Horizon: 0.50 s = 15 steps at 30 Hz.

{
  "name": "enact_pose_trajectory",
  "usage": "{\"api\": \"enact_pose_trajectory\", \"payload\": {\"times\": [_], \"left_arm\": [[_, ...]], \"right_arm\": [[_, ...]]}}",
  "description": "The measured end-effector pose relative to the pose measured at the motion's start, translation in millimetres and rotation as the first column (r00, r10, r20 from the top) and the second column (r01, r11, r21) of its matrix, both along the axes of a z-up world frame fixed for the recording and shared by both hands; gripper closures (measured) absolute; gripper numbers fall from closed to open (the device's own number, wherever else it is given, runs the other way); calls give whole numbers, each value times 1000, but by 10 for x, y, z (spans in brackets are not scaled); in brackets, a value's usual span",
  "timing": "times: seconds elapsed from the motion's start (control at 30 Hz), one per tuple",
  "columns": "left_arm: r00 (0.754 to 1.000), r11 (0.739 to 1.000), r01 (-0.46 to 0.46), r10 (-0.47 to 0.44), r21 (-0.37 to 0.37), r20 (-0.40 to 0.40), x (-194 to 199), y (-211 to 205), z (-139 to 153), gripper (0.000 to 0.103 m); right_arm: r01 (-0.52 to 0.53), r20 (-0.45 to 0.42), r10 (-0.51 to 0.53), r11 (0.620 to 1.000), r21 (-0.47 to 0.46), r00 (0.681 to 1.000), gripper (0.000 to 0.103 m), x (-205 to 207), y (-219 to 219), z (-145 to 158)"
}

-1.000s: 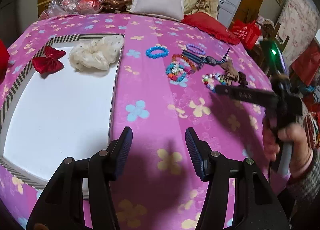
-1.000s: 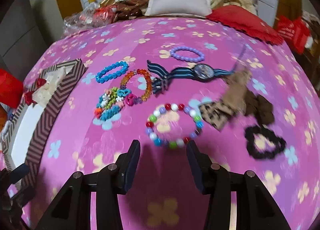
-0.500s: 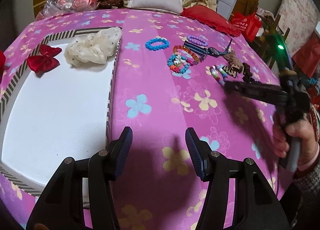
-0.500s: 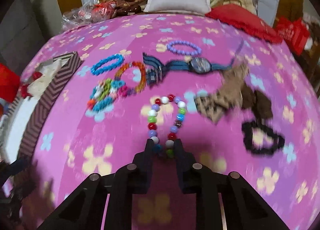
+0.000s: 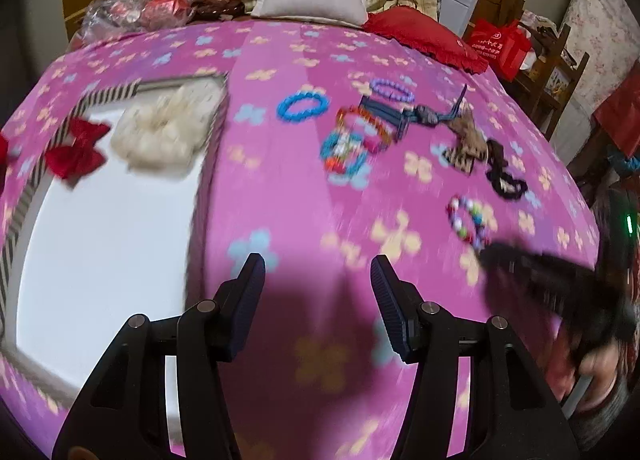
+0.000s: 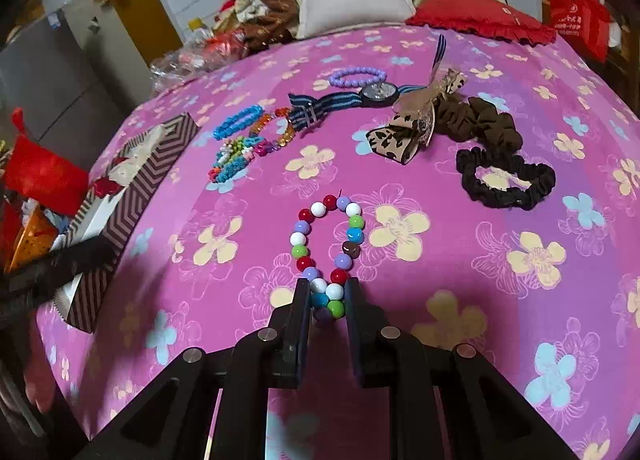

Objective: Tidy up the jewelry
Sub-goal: 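Grasp the blue-green charm bracelet with the left tool while the right holds the bead bracelet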

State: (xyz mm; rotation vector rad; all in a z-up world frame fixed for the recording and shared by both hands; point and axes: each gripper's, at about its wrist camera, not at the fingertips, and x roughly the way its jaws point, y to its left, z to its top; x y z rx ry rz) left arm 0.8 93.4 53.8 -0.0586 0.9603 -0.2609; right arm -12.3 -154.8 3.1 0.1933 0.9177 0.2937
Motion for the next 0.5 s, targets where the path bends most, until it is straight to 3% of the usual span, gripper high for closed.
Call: {"api": "enact_pose_trajectory", "payload": {"times": [0.17,0.2,0.27,0.5], "left_arm": [[999,1000,-3,4,28,-41,556,-263,-65,50],[999,1000,-4,6,28,-48,627,-285,-81,57],[997,1000,-6,8,26,-77,849,-347,-160,60],[994,997,6,3,83,-107,1148,-541,-368,62]], "right_arm": [[-24,23,23,999,33,999,87,-17,-49,-13],[-29,24,28,999,39,999,87,-15,-56,-14],[-37,23,36,998,54,999,87,-8,-78,-18],[-45,19,43,994,96,999,87,0,-140,-33]]}}
